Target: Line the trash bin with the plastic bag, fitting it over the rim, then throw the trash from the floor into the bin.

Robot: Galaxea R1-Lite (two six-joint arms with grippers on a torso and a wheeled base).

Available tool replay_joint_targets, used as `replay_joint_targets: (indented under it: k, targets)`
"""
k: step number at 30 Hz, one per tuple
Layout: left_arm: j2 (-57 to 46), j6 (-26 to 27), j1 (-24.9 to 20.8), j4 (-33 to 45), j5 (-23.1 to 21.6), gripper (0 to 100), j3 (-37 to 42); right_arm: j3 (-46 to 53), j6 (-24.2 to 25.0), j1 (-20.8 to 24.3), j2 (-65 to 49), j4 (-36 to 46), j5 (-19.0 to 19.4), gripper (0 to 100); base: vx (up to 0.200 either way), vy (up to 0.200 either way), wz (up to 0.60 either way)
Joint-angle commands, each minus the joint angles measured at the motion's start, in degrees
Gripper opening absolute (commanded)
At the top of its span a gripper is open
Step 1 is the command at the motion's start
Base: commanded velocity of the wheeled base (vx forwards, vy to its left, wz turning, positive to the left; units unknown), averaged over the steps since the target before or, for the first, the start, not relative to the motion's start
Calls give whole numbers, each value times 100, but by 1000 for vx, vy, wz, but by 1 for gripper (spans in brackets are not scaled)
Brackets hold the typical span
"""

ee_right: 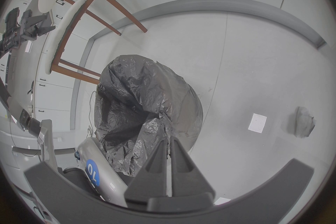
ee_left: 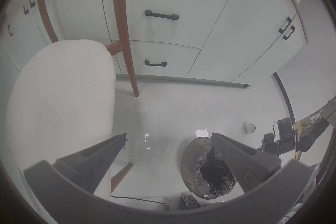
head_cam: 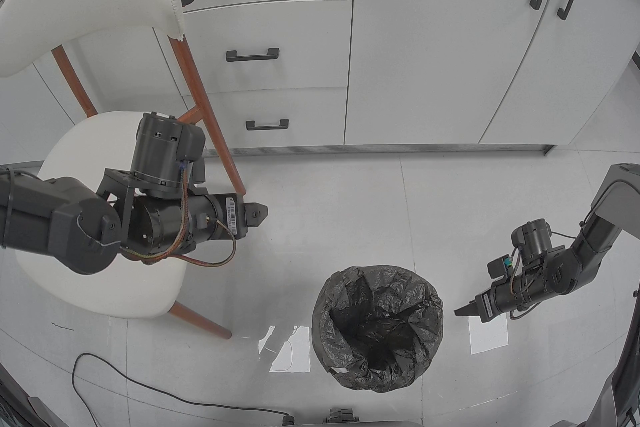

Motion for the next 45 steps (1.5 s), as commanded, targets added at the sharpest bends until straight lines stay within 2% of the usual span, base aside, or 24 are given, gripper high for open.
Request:
replay_joint_targets:
  k: [1, 10, 15, 23, 24, 36, 45]
  targets:
    - [-51, -2, -10, -2, 2, 100, 69, -96, 27, 69, 72, 1, 7, 100, 0, 0, 0]
    - [-121, -2, -1, -11, 2, 100, 227, -641, 27, 860, 98, -8, -54, 100, 0, 0, 0]
    - [-147, -10, 8, -11, 2, 100, 254, -878, 9, 1035, 309, -8, -230, 100, 0, 0, 0]
    - [-147, -2, 17, -11, 2, 100, 236, -1230, -35, 1044, 652, -8, -239, 100, 0, 0, 0]
    - [-147, -2, 17, -11, 2, 100, 236, -1247, -44, 1035, 687, -8, -230, 0, 0, 0, 0]
    - [-147, -2, 34, -11, 2, 100, 254, -1274, 9, 1044, 757, -52, -239, 0, 0, 0, 0]
    - [-165, 7, 26, -11, 2, 100, 245, -571, -26, 868, 283, -61, -239, 0, 0, 0, 0]
